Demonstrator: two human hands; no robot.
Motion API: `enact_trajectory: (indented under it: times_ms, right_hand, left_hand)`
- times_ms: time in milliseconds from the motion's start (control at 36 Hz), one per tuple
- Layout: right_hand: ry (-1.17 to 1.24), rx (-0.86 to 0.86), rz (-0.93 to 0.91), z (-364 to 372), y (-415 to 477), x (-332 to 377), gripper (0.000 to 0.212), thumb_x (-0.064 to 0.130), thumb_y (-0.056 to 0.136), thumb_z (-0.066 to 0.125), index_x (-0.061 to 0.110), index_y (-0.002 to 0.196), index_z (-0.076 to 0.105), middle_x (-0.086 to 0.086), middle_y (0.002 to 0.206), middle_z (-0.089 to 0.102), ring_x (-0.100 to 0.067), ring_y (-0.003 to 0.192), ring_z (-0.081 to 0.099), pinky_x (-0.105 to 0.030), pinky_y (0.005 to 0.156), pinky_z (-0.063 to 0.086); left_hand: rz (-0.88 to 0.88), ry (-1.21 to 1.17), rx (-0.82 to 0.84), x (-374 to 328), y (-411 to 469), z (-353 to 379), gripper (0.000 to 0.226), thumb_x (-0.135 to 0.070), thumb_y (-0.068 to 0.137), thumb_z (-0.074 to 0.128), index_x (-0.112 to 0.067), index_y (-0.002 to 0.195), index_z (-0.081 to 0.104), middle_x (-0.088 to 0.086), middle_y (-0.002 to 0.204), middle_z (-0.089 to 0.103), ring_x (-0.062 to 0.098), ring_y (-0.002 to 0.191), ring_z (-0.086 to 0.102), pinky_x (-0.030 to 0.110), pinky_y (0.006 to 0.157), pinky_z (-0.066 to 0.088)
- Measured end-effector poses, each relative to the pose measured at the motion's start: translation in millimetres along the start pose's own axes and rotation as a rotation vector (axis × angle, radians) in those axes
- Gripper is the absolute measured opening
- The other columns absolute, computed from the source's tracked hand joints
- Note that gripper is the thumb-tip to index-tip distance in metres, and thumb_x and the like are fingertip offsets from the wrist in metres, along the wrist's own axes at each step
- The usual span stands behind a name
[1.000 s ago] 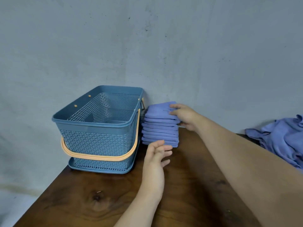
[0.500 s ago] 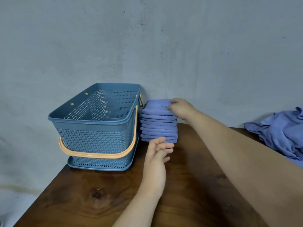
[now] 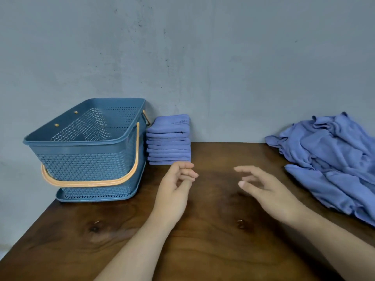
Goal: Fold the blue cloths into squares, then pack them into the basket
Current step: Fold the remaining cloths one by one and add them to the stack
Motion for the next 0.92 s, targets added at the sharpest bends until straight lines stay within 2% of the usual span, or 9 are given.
enact_trajectory:
  times_ms: [111,194,278,361,500,639,722,833,917]
  right_hand:
    - [-0.009,-0.126,-0.066,-44,-32,-17,0.03,0.036,0.101,0.067,0.056,0.123,0.065,0.032,0.123,0.062,0.012,0.119,0.057,-0.021,0.096,0.048]
    - [-0.022,-0.236,-0.066,-70,-47,-44,0.029,0.037,0.102,0.066,0.056,0.124,0.065,0.024,0.122,0.064,0.009,0.116,0.059,-0.024,0.093,0.05]
    - [-0.192,-0.249,-0.1,-84,-45,-59,0.03,0.038,0.104,0.062,0.052,0.131,0.06,0.03,0.129,0.057,0.01,0.122,0.054,-0.022,0.098,0.047]
    - [-0.33,-0.304,-0.159,-99,-37,-66,0.032,0.035,0.104,0.06,0.041,0.136,0.059,0.025,0.134,0.053,-0.002,0.118,0.056,-0.028,0.097,0.049]
    - [-0.325,-0.519,-0.18,-132,-43,-84,0.033,0.018,0.101,0.06,0.028,0.132,0.064,0.012,0.133,0.058,-0.013,0.121,0.054,-0.03,0.103,0.046]
    - [-0.151,-0.722,-0.146,-177,-51,-105,0.031,0.008,0.101,0.057,0.022,0.127,0.065,0.01,0.127,0.059,-0.014,0.116,0.058,-0.038,0.094,0.053]
    - [-0.09,-0.83,-0.129,-198,-58,-110,0.028,0.008,0.105,0.053,0.022,0.127,0.063,0.01,0.127,0.058,-0.013,0.118,0.058,-0.033,0.089,0.054]
    - [-0.062,-0.959,-0.122,-220,-68,-113,0.028,0.007,0.105,0.052,0.022,0.126,0.061,0.008,0.123,0.057,-0.02,0.11,0.06,-0.035,0.08,0.053]
    - [-0.077,-1.02,-0.107,-228,-72,-121,0.031,0.003,0.101,0.054,0.021,0.124,0.061,0.005,0.123,0.06,-0.02,0.108,0.056,-0.039,0.082,0.052]
  left_hand:
    - [0.072,0.111,0.048,-10,-6,10,0.03,-0.001,0.101,0.061,-0.029,0.112,0.069,-0.005,0.103,0.075,0.016,0.1,0.07,0.045,0.101,0.055]
    - [0.101,0.196,0.089,-15,-16,25,0.028,-0.005,0.102,0.062,-0.031,0.112,0.068,-0.008,0.104,0.074,0.014,0.101,0.069,0.037,0.098,0.054]
    - [0.178,0.306,0.153,-27,-31,41,0.026,-0.009,0.102,0.064,-0.032,0.113,0.068,-0.011,0.108,0.072,0.015,0.105,0.068,0.025,0.092,0.052]
    - [0.224,0.379,0.216,-36,-45,59,0.025,-0.011,0.102,0.065,-0.031,0.117,0.067,-0.009,0.112,0.072,0.018,0.109,0.068,0.023,0.091,0.051]
    - [0.204,0.398,0.292,-41,-60,102,0.024,-0.012,0.101,0.067,-0.03,0.117,0.069,-0.008,0.112,0.073,0.018,0.108,0.068,0.023,0.09,0.05]
    - [0.251,0.448,0.409,-57,-40,183,0.024,-0.015,0.102,0.065,-0.036,0.113,0.067,-0.015,0.111,0.071,0.012,0.102,0.067,0.02,0.085,0.05]
    - [0.32,0.491,0.488,-67,-17,242,0.023,-0.02,0.102,0.064,-0.038,0.117,0.064,-0.02,0.113,0.068,0.007,0.106,0.065,0.022,0.089,0.049]
    - [0.492,0.543,0.569,-91,13,326,0.027,-0.031,0.103,0.061,-0.037,0.129,0.059,-0.023,0.127,0.061,0.001,0.121,0.057,0.026,0.096,0.05]
    - [0.568,0.548,0.547,-117,45,380,0.036,-0.034,0.106,0.058,-0.029,0.141,0.055,-0.012,0.141,0.057,0.007,0.127,0.053,0.033,0.101,0.051]
Point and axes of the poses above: each hand's wrist, its own y-axis towards the middle knuckle, its own z-axis out of the palm, x = y × z, the point moved 8 cm from there along y, towards the middle knuckle
